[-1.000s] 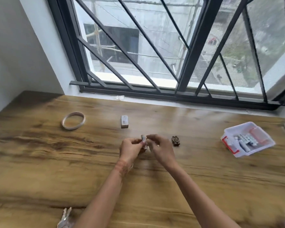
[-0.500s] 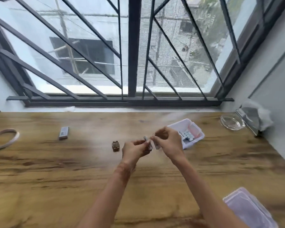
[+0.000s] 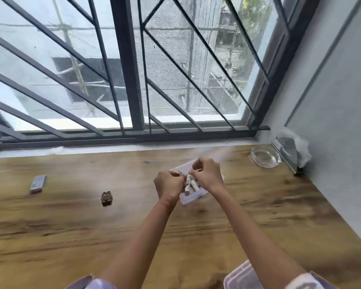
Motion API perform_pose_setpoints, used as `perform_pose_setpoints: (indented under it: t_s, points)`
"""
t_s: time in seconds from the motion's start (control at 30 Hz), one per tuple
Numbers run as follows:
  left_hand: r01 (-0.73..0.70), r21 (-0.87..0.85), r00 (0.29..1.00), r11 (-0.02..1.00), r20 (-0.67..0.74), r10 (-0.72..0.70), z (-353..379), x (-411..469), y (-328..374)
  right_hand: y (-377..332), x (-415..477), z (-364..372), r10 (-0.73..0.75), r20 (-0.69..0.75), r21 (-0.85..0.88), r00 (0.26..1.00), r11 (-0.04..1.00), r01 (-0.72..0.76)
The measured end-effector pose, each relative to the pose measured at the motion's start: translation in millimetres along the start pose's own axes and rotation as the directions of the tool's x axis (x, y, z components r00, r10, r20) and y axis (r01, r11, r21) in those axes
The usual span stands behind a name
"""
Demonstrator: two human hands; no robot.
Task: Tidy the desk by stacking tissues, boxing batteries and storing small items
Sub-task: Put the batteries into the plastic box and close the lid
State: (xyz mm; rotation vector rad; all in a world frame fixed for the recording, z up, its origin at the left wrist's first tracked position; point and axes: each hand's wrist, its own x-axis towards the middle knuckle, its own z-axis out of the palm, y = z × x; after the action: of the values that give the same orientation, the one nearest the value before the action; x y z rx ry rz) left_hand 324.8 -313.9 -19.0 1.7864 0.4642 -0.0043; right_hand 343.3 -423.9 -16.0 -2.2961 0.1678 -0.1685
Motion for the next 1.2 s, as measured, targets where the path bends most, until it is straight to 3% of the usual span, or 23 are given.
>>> perform_pose_setpoints:
  t_s: [0.27, 0.5, 0.63, 0.73, 0.83, 0.93, 1.03, 1.2]
  points:
    - [-0.043, 0.093, 0.998, 0.995, -0.036, 0.046, 2, -1, -5, 11, 10, 7, 0.009, 0.001, -0.089, 1.000, 0.996, -0.008]
    - [-0.083, 0.041, 0.996, 0.996, -0.022, 0.084, -1, -7, -12, 19, -3, 2, 0.002, -0.063, -0.014, 0.998, 1.000, -0.003]
    - [-0.124, 0.019, 0.992, 0.992, 0.029, 0.124, -5, -28, -16, 20, -27, -10, -0.025, -0.121, 0.031, 0.992, 0.999, 0.029]
    - [-0.150, 0.032, 0.979, 0.988, 0.142, 0.144, -4, -47, -21, 22, -49, -22, -0.004, -0.168, 0.054, 0.986, 0.998, 0.013]
    - [-0.148, 0.069, 0.935, 0.987, 0.335, 0.117, 5, -72, -27, 33, -76, -38, 0.058, -0.227, 0.061, 0.972, 0.997, -0.045]
    - [-0.244, 0.204, 0.871, 0.948, 0.476, 0.122, 11, -93, -40, 54, -107, -54, 0.139, -0.261, 0.067, 0.955, 0.990, -0.126]
    - [-0.323, 0.360, 0.851, 0.875, 0.516, 0.102, 11, -112, -62, 80, -140, -72, 0.227, -0.312, 0.039, 0.923, 0.973, -0.226]
    - [-0.303, 0.533, 0.847, 0.790, 0.531, -0.033, 2, -133, -98, 124, -190, -89, 0.360, -0.337, -0.125, 0.870, 0.899, -0.420]
